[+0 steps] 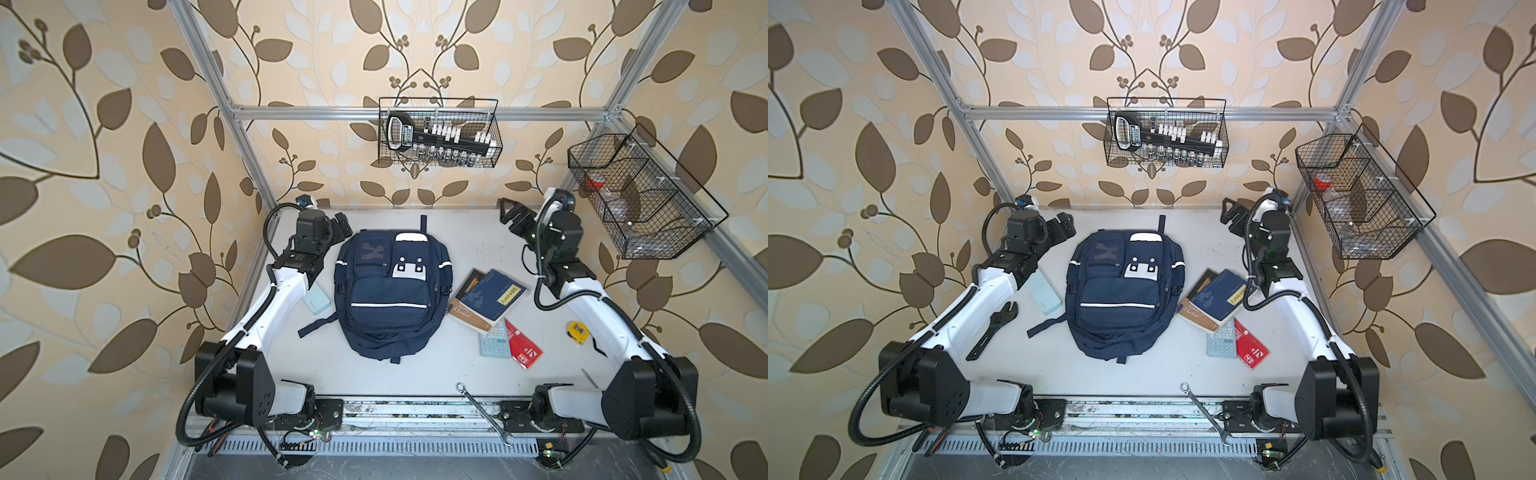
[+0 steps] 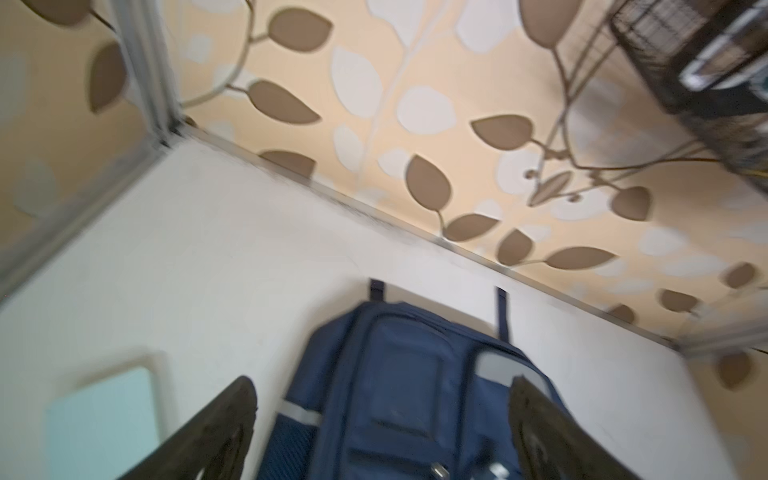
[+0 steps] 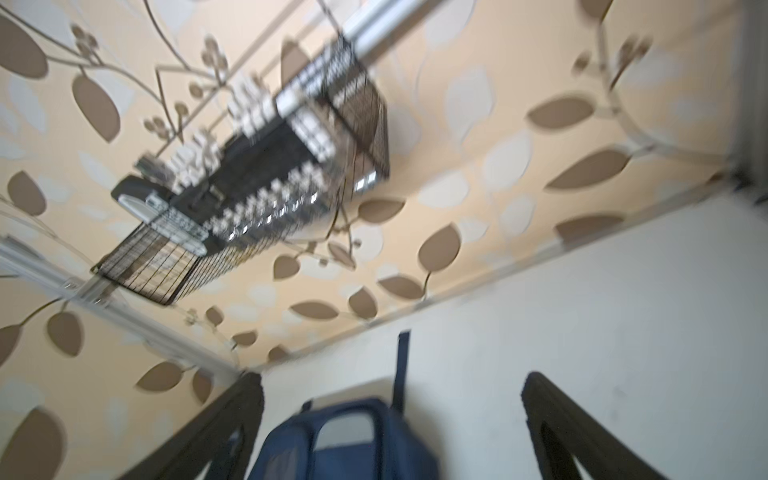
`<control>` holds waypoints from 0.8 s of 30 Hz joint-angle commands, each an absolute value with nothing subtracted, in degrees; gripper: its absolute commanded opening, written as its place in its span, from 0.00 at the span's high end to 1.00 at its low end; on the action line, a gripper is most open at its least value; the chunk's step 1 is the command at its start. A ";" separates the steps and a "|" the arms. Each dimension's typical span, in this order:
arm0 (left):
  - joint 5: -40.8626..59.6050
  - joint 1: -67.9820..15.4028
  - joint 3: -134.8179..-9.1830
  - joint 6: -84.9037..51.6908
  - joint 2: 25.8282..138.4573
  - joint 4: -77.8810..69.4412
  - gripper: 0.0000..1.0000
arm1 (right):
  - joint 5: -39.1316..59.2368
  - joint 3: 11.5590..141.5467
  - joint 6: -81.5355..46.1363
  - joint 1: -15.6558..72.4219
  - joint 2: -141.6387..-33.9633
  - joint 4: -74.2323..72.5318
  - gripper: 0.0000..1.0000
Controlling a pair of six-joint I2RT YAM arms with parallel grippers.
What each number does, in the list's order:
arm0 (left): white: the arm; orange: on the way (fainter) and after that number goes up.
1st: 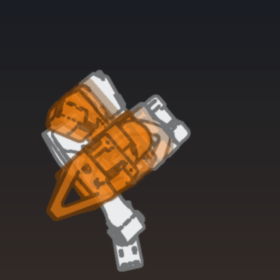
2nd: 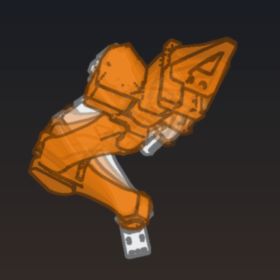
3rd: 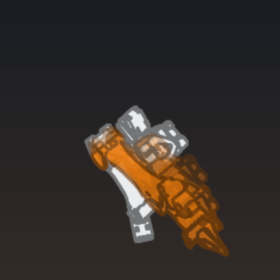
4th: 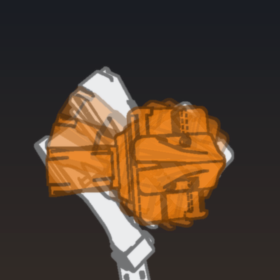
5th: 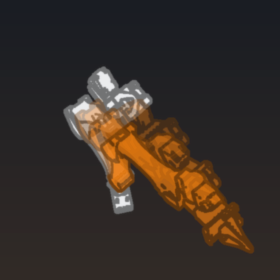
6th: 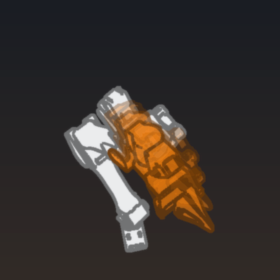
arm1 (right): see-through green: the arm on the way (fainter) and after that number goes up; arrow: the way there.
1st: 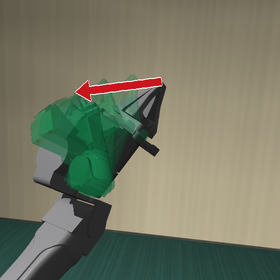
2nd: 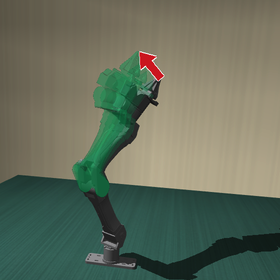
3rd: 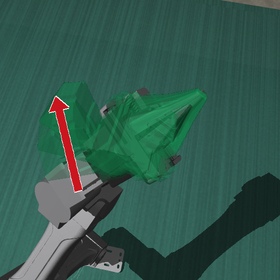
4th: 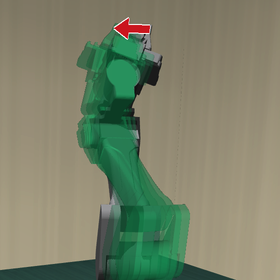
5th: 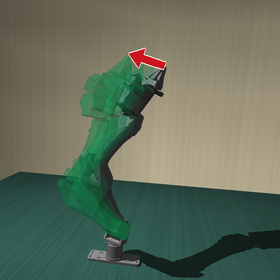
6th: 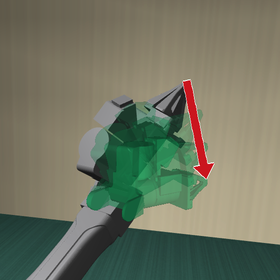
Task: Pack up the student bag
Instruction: 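Reach both grippers to the backpack's top edge farthest from the robot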
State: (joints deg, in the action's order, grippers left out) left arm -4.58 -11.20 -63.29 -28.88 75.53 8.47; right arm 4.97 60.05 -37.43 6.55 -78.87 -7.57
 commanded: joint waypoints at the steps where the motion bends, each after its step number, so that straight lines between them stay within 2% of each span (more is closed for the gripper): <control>1: 2.19 -20.50 -60.91 -39.56 74.83 26.05 0.08 | 11.30 62.24 -41.99 19.57 -88.05 18.59 0.16; 4: 1.87 -26.15 -56.67 -40.43 70.97 29.96 0.13 | 9.01 60.27 -43.77 30.57 -88.80 22.18 0.22; 8: 2.80 -26.80 -48.17 -45.39 62.67 32.46 0.17 | 6.95 57.32 -46.65 38.89 -87.97 22.20 0.22; 12: 1.17 -26.81 -43.53 -53.65 56.33 40.48 0.15 | 4.86 59.70 -44.73 38.47 -89.68 24.32 0.23; 17: 2.01 -26.89 -37.58 -60.30 50.05 47.12 0.11 | 9.72 65.45 -40.18 36.28 -97.36 27.49 0.30; 21: 4.57 -26.89 -33.61 -61.68 50.06 45.15 0.09 | 11.44 66.78 -40.24 36.36 -101.03 25.81 0.32; 22: 6.35 -26.89 -32.38 -61.95 50.59 41.81 0.08 | 11.91 67.62 -40.18 36.31 -102.15 25.68 0.36; 24: 8.86 -26.89 -31.12 -63.05 52.93 35.05 0.09 | 12.90 69.39 -40.05 36.33 -104.35 25.71 0.51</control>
